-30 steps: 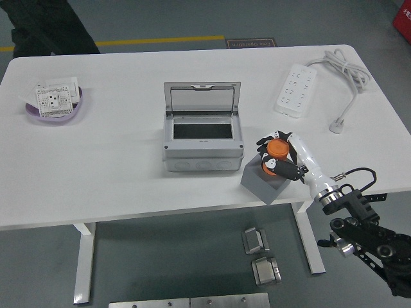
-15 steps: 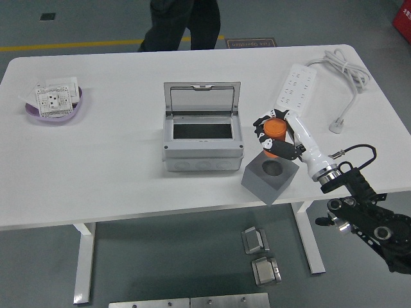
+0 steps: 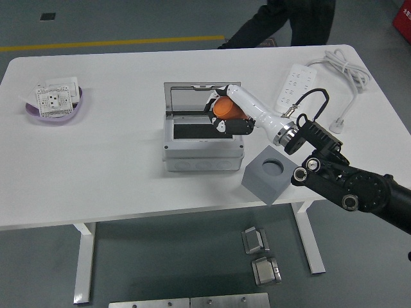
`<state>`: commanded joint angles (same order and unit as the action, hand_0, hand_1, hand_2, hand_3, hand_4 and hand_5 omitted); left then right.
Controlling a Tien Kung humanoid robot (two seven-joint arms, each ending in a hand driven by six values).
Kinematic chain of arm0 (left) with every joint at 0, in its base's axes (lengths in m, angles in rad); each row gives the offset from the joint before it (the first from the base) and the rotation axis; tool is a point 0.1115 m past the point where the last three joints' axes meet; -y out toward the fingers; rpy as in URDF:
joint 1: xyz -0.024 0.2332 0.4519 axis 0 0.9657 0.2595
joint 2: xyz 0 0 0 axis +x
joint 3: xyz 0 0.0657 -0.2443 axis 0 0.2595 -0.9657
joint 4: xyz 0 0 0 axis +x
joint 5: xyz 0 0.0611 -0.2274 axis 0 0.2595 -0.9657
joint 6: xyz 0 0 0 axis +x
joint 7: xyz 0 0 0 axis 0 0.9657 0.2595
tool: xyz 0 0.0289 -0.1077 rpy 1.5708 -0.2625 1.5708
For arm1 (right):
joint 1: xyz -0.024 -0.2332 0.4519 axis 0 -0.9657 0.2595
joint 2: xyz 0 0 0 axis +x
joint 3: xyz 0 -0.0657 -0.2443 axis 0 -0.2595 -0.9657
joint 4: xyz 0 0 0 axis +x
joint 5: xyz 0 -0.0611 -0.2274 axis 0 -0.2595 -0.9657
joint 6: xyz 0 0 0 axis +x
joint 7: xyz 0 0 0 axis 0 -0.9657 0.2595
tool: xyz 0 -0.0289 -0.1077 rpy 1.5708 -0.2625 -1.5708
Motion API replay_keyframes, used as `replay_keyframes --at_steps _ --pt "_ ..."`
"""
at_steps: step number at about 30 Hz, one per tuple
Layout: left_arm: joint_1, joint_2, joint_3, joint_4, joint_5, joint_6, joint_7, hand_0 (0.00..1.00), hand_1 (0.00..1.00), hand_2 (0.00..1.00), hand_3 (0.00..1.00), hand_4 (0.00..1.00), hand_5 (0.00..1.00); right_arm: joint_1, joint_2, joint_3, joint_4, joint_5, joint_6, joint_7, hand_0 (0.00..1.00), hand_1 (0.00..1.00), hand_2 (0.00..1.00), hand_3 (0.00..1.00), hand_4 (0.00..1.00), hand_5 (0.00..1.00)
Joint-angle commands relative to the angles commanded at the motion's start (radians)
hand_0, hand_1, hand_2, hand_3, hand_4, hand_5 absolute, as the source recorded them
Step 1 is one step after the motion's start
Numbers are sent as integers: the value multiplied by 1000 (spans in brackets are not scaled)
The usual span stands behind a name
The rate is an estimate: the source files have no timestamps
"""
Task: Pick up the cylinder from the cube,place it in the box,flap close box
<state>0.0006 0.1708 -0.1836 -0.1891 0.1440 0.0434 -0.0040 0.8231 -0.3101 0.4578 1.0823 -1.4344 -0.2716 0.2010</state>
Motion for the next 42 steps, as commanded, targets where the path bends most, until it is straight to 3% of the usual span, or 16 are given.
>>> replay_keyframes --at_steps 9,16,23,24,29,30,35,36,41,42 --pt "-6 10 -19 -1 25 1 8 665 652 538 581 577 217 156 95 -154 -171 19 22 -9 198 204 290 244 2 2" --pt "-8 14 -60 0 67 1 24 665 652 538 581 577 217 203 156 -245 -284 92 51 15 200 205 294 247 2 2" --pt "-9 16 -93 0 101 2 37 665 652 538 581 578 217 217 189 -278 -355 99 84 37 203 208 296 253 2 2" --pt "-10 16 -93 0 101 2 38 665 652 539 581 577 217 218 192 -283 -361 99 84 40 228 260 369 424 2 2" --pt "-13 15 -83 0 93 2 34 665 652 539 581 577 217 220 200 -308 -376 95 70 50 228 260 369 424 2 2" --pt "-13 14 -82 0 92 2 34 665 652 538 581 578 218 219 201 -312 -377 94 68 51 364 487 605 832 395 81" --pt "-13 14 -81 0 93 1 34 665 652 538 581 578 218 217 204 -326 -381 92 58 59 364 487 605 832 395 81" --pt "-13 14 -80 0 93 1 34 665 652 538 581 578 218 216 203 -327 -382 92 57 60 366 498 637 934 581 102" --pt "-16 13 -74 0 90 1 32 665 652 538 581 578 218 215 201 -330 -390 95 57 68 366 498 637 934 581 102" --pt "-16 13 -72 0 88 1 31 665 652 537 581 577 218 214 201 -330 -391 95 56 69 366 481 640 952 682 164"
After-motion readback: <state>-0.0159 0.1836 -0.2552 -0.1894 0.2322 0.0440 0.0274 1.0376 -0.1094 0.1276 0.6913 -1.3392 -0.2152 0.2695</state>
